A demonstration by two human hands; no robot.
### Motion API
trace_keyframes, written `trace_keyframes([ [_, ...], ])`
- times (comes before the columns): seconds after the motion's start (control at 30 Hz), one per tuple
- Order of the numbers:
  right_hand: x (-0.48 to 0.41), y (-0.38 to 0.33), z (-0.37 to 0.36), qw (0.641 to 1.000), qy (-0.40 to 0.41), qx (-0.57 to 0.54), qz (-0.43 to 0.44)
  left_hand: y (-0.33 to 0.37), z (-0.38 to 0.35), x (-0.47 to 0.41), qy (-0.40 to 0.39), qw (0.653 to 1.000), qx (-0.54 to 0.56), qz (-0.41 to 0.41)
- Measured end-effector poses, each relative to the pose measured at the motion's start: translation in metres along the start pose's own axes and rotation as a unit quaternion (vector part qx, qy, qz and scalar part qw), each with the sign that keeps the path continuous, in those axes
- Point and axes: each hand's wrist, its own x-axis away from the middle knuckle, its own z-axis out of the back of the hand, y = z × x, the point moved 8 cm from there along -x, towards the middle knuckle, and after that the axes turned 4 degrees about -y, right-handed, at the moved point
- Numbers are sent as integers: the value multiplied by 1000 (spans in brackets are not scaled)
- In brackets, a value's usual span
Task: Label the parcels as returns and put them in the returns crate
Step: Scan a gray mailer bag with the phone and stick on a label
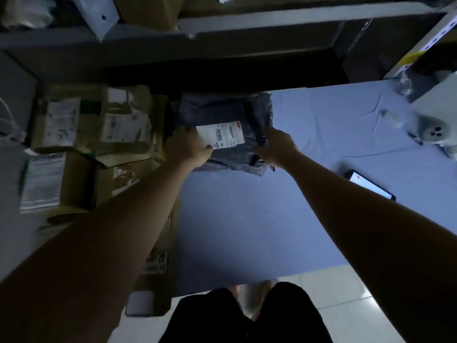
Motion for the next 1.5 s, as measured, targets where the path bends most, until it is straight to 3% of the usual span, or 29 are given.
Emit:
trace_keyframes([
  [0.1,-31,7,-5,997,3,-73,-30,-13,-7,-15,19,995,47,88],
  [0.23,-55,18,-9,992,14,-118,-52,-29,-19,-24,29,947,261,184],
  [0.33,-62,23,-12,987,0,-145,-68,-37,-11,-16,80,929,270,238],
  [0.7,-55,38,36,987,22,-156,-6,3,10,23,177,915,261,253],
  [1.0,0,78,64,986,5,-157,62,49,-9,103,181,890,309,282],
  [1.13,33,117,65,988,15,-146,53,75,-41,140,173,897,296,280],
  [1.5,93,219,24,999,-5,31,-37,115,-149,215,122,906,324,245],
])
